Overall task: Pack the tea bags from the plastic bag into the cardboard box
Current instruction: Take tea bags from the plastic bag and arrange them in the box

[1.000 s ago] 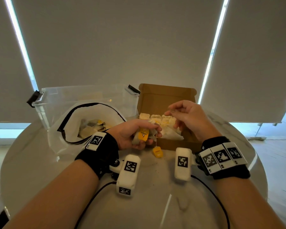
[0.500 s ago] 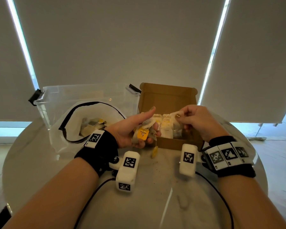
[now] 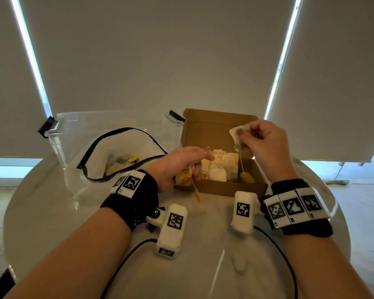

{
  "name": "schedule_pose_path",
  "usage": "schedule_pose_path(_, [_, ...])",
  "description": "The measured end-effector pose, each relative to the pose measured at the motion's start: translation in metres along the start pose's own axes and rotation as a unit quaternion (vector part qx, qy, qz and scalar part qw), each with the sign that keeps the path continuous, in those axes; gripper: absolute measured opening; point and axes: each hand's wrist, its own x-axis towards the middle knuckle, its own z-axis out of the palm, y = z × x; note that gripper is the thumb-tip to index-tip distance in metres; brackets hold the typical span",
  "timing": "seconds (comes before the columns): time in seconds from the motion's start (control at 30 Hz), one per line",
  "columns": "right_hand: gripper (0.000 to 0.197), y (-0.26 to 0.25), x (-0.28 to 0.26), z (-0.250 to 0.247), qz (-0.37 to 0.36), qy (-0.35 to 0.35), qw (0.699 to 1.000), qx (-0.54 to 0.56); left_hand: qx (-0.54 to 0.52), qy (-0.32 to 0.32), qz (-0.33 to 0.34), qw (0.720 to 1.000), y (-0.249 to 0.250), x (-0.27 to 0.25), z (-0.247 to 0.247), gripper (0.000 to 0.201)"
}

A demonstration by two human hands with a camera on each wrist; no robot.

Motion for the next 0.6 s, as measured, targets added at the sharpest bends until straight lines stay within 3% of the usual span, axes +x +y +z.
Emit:
schedule_pose_path(0.07, [0.009, -0.004, -0.002, 0.002, -0.027, 0.001, 1.0, -0.001, 0.02, 0.027, 0.032, 0.999, 0.003, -0.002, 0.001, 0.017])
schedule_pose_path(0.23, [0.008, -0.015, -0.005, 0.011, -0.054, -0.005, 0.998, -0.01, 0.129, 0.017, 0.055, 0.99, 0.001, -0.001, 0.012, 0.042])
schedule_pose_path(0.37, [0.008, -0.018, -0.004, 0.013, -0.057, 0.014, 0.998, -0.017, 0.235, 0.017, 0.04, 0.971, 0.0, 0.001, 0.018, 0.012])
schedule_pose_path(0.5, [0.007, -0.009, 0.001, 0.002, -0.027, 0.077, 0.996, -0.022, 0.225, 0.019, 0.038, 0.973, 0.002, -0.001, 0.011, 0.009])
schedule_pose_path(0.6, [0.004, -0.001, 0.003, -0.001, 0.017, 0.084, 0.996, -0.032, 0.18, 0.02, 0.057, 0.982, 0.005, -0.005, 0.004, 0.012])
